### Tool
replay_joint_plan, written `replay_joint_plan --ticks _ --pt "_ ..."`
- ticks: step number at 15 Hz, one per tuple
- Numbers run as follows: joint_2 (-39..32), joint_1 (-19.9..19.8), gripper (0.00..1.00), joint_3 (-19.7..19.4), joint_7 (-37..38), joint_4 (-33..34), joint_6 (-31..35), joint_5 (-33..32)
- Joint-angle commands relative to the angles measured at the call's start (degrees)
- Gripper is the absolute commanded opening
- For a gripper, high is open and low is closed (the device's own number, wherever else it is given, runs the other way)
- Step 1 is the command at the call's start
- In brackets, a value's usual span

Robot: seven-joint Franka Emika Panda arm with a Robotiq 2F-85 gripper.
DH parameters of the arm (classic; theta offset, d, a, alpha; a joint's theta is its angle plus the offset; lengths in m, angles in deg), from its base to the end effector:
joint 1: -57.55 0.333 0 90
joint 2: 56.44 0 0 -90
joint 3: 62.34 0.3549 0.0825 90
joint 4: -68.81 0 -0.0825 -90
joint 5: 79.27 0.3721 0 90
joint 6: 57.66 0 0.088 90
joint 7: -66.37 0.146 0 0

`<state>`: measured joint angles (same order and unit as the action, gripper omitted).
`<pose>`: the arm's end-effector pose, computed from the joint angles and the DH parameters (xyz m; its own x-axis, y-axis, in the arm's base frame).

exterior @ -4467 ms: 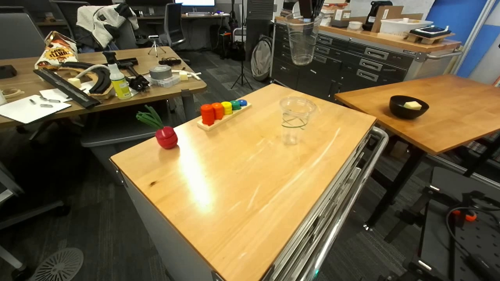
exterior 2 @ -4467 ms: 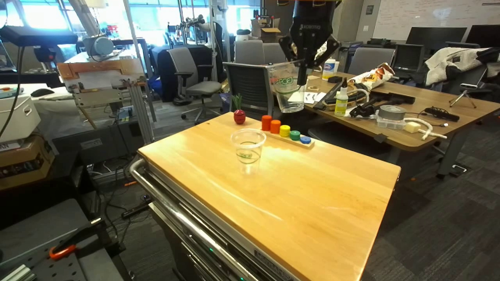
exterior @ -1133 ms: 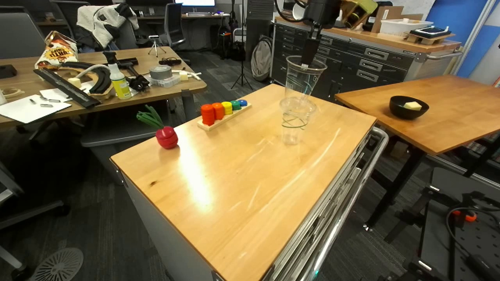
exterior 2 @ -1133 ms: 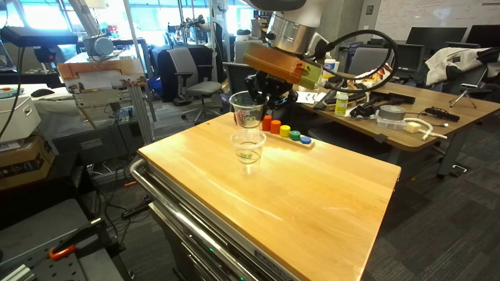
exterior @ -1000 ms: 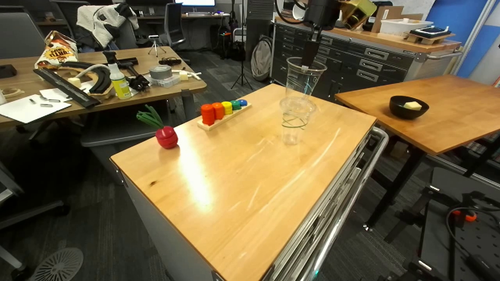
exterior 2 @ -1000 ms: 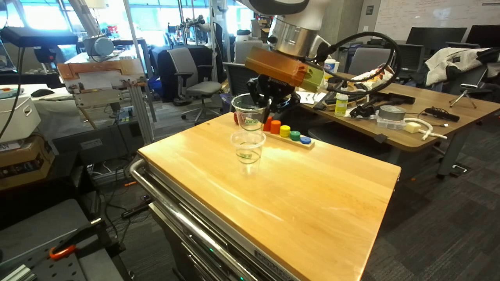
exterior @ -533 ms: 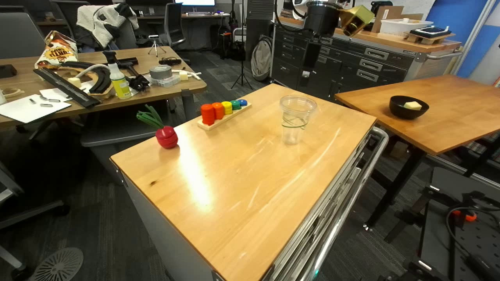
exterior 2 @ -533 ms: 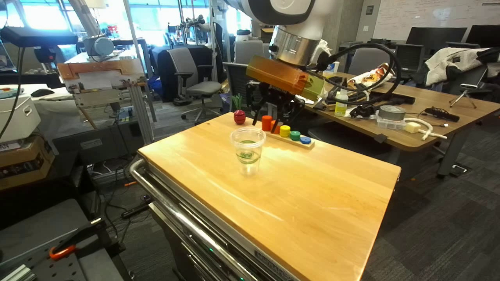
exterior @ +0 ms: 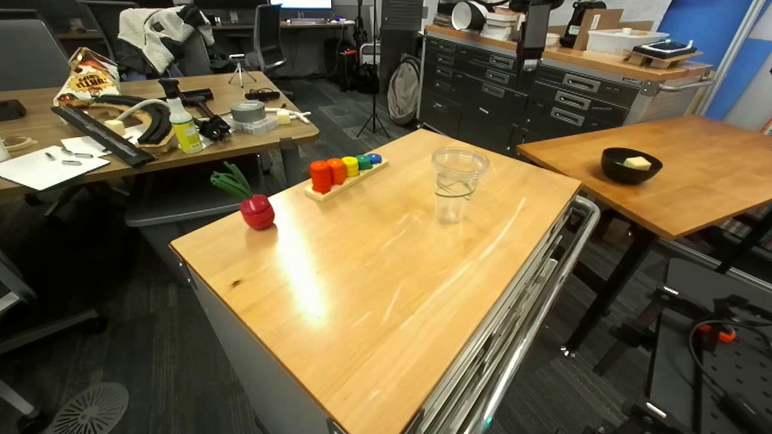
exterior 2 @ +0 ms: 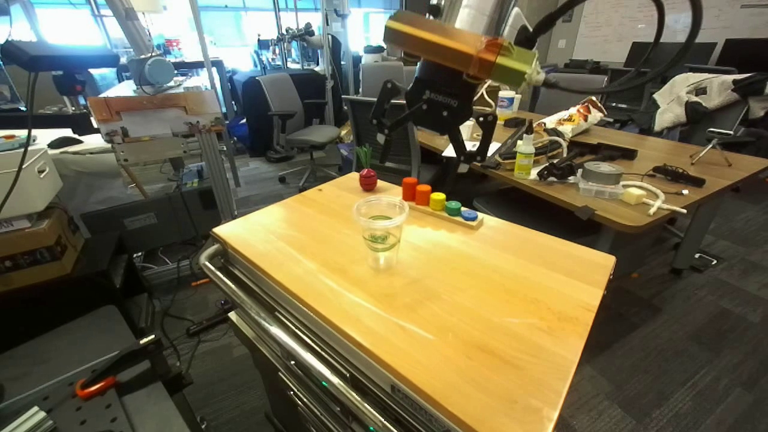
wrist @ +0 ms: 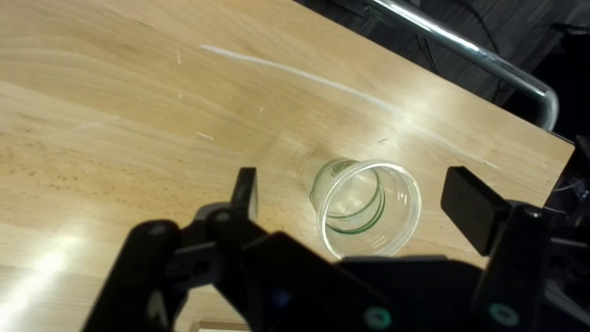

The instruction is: Pack the cups in the tower form

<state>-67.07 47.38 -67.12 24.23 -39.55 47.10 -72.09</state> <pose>0.5471 -0.1289 0.3962 0.8976 0.4242 -0.1196 0.3895 -0.8905 -0.2351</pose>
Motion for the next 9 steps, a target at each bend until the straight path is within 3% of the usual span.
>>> replay_joint_plan --ticks 1,2,9 --pt "5.8 -0.1 1.00 -0.9 1.3 0.0 -5.4 -1.8" --pt "2.5 0.1 1.00 -0.8 0.4 0.2 -2.8 -0.7" --pt "5.0 0.3 1.00 -1.3 0.5 -0.1 -4.5 -0.9"
